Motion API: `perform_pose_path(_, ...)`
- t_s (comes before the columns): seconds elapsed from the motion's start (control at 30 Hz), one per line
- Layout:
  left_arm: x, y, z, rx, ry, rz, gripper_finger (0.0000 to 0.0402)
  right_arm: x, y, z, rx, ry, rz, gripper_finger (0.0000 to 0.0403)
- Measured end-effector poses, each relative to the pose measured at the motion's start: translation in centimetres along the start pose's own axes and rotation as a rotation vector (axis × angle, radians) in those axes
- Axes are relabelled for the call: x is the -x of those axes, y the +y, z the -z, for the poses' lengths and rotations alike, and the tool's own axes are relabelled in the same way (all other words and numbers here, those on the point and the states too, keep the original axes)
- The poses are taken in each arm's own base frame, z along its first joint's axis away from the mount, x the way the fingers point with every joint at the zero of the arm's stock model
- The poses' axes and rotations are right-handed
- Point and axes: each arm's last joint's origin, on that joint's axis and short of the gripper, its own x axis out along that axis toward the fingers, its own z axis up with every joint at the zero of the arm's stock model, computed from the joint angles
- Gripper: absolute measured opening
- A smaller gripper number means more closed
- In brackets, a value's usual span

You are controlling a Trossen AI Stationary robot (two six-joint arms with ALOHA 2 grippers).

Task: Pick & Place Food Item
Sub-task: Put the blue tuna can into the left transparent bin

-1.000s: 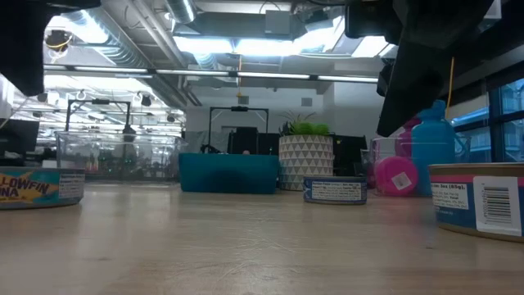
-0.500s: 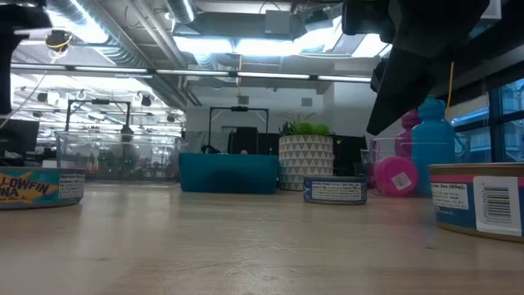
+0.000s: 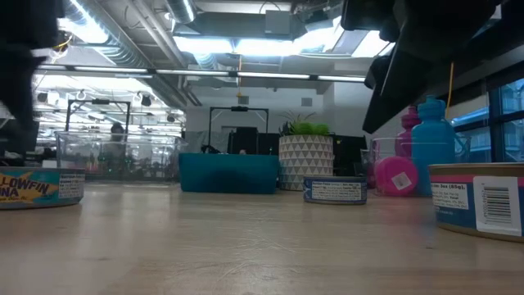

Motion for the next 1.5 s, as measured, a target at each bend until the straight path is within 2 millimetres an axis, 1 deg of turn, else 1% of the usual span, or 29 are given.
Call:
perform_pose_path(0.13, -0.5, 0.8, -1.1, -0.043, 0.013, -0.004, 0.0298, 0.0, 0.0, 0.0, 0.000, -0.002, 0.005, 0.0341)
perform_pose_path(0.27, -1.0, 1.4, -1.9, -0.029, 0.020, -0.002, 0.0294, 0.0, 0.0, 0.0, 0.001, -0.001, 0.005, 0.0341)
perform_pose_path(0.33, -1.1, 1.6, -2.3, 0.046, 0.046, 0.030, 0.0292, 0.0, 0.0, 0.0, 0.012, -0.001, 0.005, 0.0341)
perform_pose_path(0.4, -1.2, 1.7, -2.8, 0.082, 0.081, 0.078, 0.0289, 0.0, 0.0, 0.0, 0.020, -0.001, 0.005, 0.0341)
perform_pose_path(0.47, -1.1, 1.8, -3.4, 0.055, 0.105, 0.164, 0.0287, 0.0, 0.0, 0.0, 0.020, 0.000, 0.006, 0.0341)
perform_pose_path(0.53, -0.6, 2.2, -4.0, 0.038, 0.079, 0.213, 0.0286, 0.0, 0.0, 0.0, 0.024, 0.002, 0.007, 0.0341)
perform_pose_path(0.63, 0.1, 3.7, -4.4, 0.012, 0.038, 0.223, 0.0285, 0.0, -0.1, 0.1, 0.035, 0.005, 0.009, 0.0341)
perform_pose_path(0.73, 0.7, 6.0, -4.8, 0.066, -0.011, 0.207, 0.0285, 0.0, -0.1, 0.1, 0.039, 0.007, 0.010, 0.0341)
perform_pose_path(0.8, 1.0, 7.4, -5.1, 0.110, -0.022, 0.232, 0.0288, 0.0, -0.1, 0.1, 0.040, 0.010, 0.012, 0.0341)
perform_pose_path(0.9, 1.3, 9.3, -5.3, 0.143, -0.021, 0.287, 0.0301, 0.0, -0.1, 0.1, 0.045, 0.012, 0.014, 0.0341)
perform_pose_path(1.03, 1.3, 10.7, -5.5, 0.181, -0.001, 0.363, 0.0329, 0.0, -0.1, 0.2, 0.053, 0.017, 0.017, 0.0341)
perform_pose_path(1.17, 0.8, 11.4, -5.9, 0.233, 0.038, 0.412, 0.0361, 0.0, -0.2, 0.3, 0.055, 0.028, 0.024, 0.0341)
perform_pose_path(1.33, 0.5, 11.7, -6.0, 0.264, 0.050, 0.398, 0.0394, 0.0, -0.3, 0.3, 0.057, 0.035, 0.029, 0.0341)
perform_pose_path(1.5, 0.5, 11.7, -6.0, 0.319, 0.057, 0.392, 0.0399, 0.0, -0.3, 0.4, 0.061, 0.040, 0.032, 0.0341)
